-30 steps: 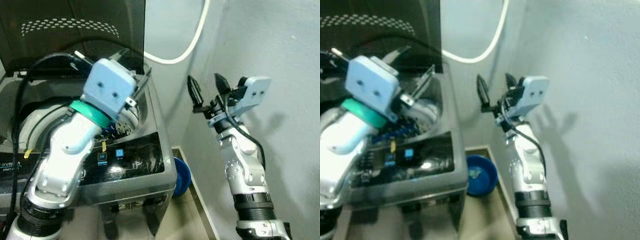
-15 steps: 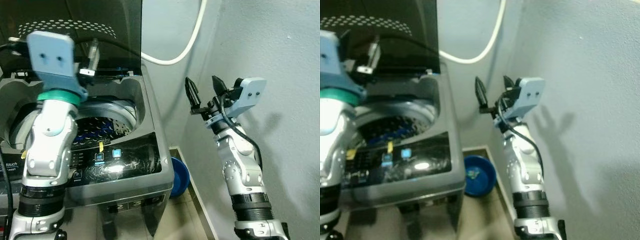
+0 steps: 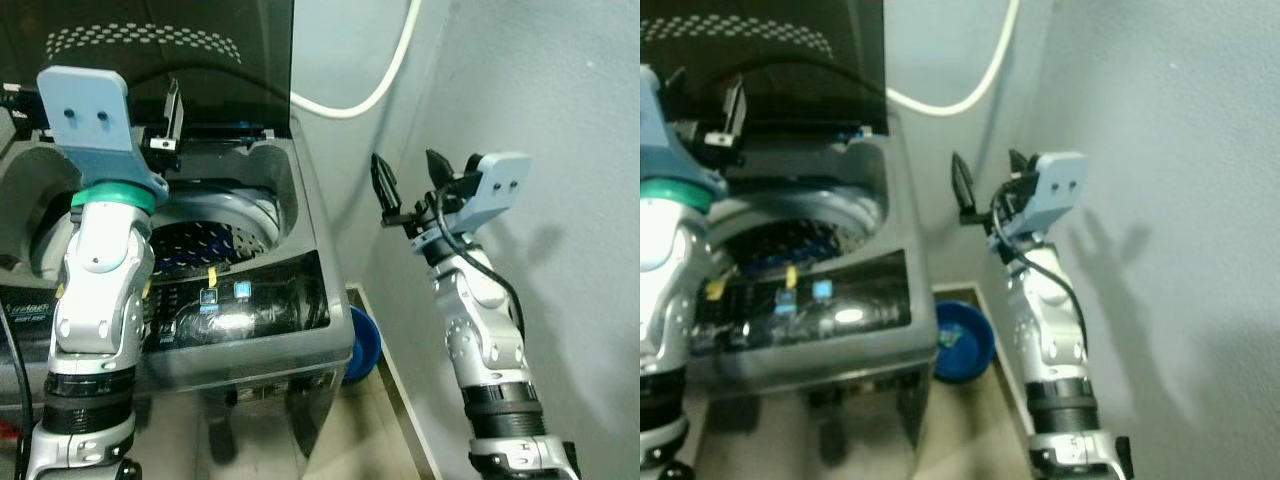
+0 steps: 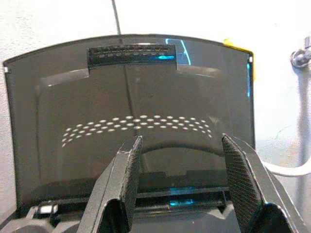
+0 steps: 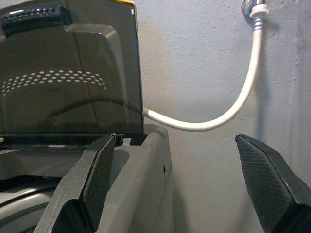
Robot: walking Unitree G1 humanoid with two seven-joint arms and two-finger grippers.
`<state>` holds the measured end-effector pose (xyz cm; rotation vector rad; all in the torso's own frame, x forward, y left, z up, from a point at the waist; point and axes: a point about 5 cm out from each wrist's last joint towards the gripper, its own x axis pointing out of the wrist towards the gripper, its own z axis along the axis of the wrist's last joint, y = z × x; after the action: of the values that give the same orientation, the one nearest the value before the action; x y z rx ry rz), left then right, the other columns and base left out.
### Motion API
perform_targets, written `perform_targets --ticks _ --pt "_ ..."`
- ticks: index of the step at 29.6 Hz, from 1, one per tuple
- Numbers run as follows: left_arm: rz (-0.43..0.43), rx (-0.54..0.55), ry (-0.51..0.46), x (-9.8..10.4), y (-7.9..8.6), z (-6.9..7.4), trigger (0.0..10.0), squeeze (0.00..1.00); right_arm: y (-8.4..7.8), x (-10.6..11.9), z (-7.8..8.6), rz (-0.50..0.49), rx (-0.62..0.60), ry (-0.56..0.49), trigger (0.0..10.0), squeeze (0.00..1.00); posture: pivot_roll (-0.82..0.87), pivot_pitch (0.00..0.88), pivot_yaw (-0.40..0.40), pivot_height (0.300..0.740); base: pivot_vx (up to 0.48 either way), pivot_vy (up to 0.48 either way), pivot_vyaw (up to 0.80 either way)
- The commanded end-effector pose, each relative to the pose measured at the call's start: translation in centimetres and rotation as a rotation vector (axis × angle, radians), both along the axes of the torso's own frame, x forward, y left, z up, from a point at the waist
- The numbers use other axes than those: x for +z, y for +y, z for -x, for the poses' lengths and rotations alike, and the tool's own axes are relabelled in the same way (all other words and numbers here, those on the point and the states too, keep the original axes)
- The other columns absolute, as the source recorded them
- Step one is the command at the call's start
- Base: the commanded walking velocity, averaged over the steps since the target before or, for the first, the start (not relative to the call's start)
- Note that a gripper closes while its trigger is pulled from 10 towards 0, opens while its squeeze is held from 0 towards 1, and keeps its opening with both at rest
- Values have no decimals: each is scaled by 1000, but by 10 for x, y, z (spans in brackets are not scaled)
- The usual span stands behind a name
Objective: Clothes washing
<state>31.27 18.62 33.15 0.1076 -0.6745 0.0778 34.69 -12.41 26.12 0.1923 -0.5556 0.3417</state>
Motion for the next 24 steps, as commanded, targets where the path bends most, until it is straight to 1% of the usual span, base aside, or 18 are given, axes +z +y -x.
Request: perform_targets --ticks 1,5,19,22,24 --pt "0 -8 -4 0 -2 0 10000 0 -2 0 -1 9 -13 -6 10000 0 91 57 -41 740 -386 0 0" --pt "1 -7 -2 0 -2 0 10000 0 -2 0 -1 16 -16 -5 10000 0 91 57 -41 740 -384 0 0" --pt "2 -4 4 -1 -3 -3 10000 0 -5 -1 -3 49 -44 4 10000 0 84 55 -39 740 -363 0 782" --pt "7 -1 9 -1 -2 -4 10000 0 -5 -1 -3 54 -43 6 10000 0 80 50 -40 740 0 0 694" --pt "6 -4 18 -2 -4 -5 10000 0 -5 -1 -3 55 -35 3 10000 0 80 50 -40 740 0 0 0"
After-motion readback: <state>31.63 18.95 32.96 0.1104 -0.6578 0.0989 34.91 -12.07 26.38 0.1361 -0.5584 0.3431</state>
